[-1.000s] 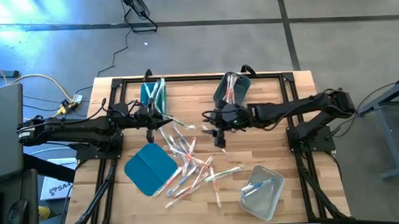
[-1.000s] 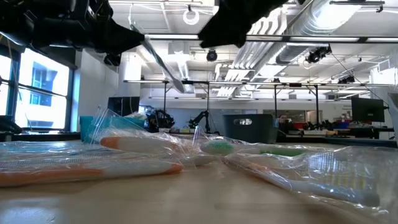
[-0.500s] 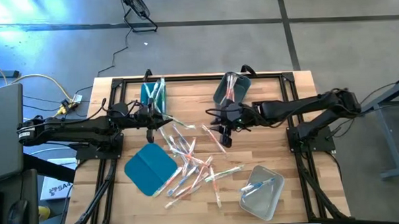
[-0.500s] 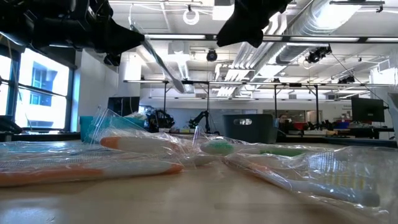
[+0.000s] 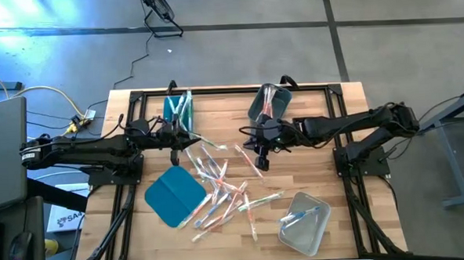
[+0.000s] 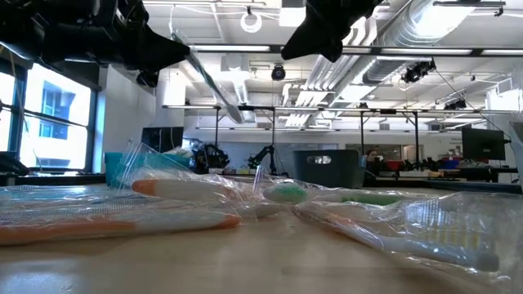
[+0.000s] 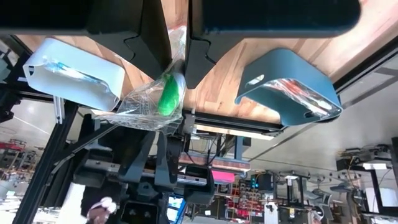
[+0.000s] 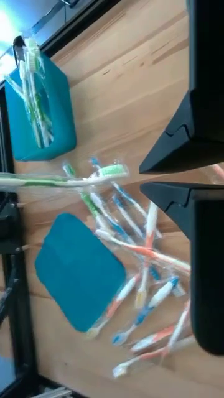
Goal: Pick & Place Toothbrushes
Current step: Put the middle green toothbrush into the blue bin
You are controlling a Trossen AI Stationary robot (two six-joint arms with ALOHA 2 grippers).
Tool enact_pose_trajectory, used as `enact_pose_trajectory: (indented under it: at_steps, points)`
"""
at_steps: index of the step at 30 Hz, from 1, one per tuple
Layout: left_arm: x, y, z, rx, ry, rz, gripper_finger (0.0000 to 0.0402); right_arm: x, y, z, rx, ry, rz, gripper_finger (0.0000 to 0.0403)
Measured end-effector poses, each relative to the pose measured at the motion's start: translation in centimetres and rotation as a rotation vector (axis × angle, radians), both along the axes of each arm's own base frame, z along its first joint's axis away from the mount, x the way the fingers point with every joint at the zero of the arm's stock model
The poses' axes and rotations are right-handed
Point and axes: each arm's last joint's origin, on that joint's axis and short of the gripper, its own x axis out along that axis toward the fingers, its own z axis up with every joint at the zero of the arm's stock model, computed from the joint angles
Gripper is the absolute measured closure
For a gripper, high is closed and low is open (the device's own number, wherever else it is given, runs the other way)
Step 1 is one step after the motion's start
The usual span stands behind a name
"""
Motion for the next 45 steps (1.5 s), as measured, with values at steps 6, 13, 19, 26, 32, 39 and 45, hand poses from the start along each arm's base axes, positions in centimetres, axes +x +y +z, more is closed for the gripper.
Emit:
enact_pose_trajectory:
  at_steps: [6, 13, 19, 26, 32, 39, 45]
  points:
    - [0.0, 0.0, -0.2, -0.028, 0.015, 0.003, 0.0375, -0.7, 0.4, -0.3, -0.042, 0.075, 0.048, 0.0380]
    - [0.0, 0.0, -0.4, -0.032, 0.038, 0.007, 0.0375, -3.0, -0.1, -0.6, -0.057, 0.033, 0.036, 0.0380]
    - [0.0, 0.1, -0.5, -0.035, 0.051, 0.034, 0.0375, -6.4, -0.8, -0.9, -0.055, -0.174, 0.002, 0.0380]
    - [0.0, 0.2, -0.7, -0.060, 0.069, 0.061, 0.0375, -10.3, -1.5, -1.6, -0.112, -0.325, -0.010, 0.0380]
    - [0.0, 0.3, -0.7, -0.113, 0.062, 0.099, 0.0375, -12.2, -2.1, -2.3, -0.238, -0.468, -0.006, 0.0380]
    - [0.2, 0.6, 0.7, -0.197, 0.115, 0.191, 0.0375, -13.4, -3.4, -4.5, -0.362, -0.562, -0.053, 0.0380]
    - [0.1, 1.1, 4.3, -0.217, 0.273, 0.370, 0.0375, -14.3, -5.1, -6.0, -0.402, -0.567, -0.135, 0.0380]
